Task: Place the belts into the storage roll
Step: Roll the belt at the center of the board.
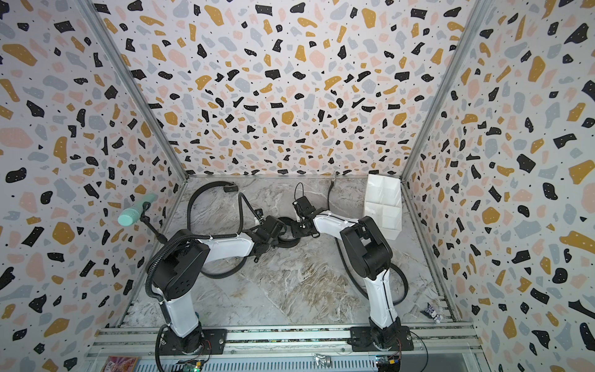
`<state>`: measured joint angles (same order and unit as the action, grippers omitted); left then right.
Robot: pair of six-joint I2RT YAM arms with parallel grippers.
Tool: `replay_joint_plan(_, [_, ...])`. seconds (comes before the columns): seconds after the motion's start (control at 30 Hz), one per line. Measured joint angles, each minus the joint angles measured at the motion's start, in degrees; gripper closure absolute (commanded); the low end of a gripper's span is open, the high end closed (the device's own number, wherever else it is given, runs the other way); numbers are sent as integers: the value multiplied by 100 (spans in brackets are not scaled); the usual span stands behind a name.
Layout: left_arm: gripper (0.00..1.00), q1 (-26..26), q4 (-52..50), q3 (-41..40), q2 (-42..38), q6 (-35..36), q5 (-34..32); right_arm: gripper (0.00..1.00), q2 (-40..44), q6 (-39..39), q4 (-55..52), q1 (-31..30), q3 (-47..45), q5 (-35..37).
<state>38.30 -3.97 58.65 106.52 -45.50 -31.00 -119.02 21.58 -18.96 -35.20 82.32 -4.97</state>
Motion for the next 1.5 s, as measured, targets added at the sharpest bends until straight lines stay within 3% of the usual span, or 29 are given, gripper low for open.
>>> replay_joint_plan(0.17, [69,-4,199,-214,-26,-44,46,100,-90,-203,-369,-44,282,181])
replay_joint_plan(0.53, [54,-28,166,-704,-459,-203,361,100,-249,-540,-892,-116,667,422])
replay_joint_plan(0.73, [34,-90,-42,-538,-1104,-24,358,100,-251,-748,-892,-131,669,476])
replay_joint_plan(0.87, [23,-153,44,-234,-1126,293,555,100,-251,-870,-887,-136,669,485])
replay_joint_plan(1.3, [34,-297,17,927,490,1401,1617,100,-251,-1202,-866,-142,669,479])
replay_joint_plan(1.5, [58,-334,-262,1338,868,1735,1847,100,-254,-1318,-861,-142,669,474])
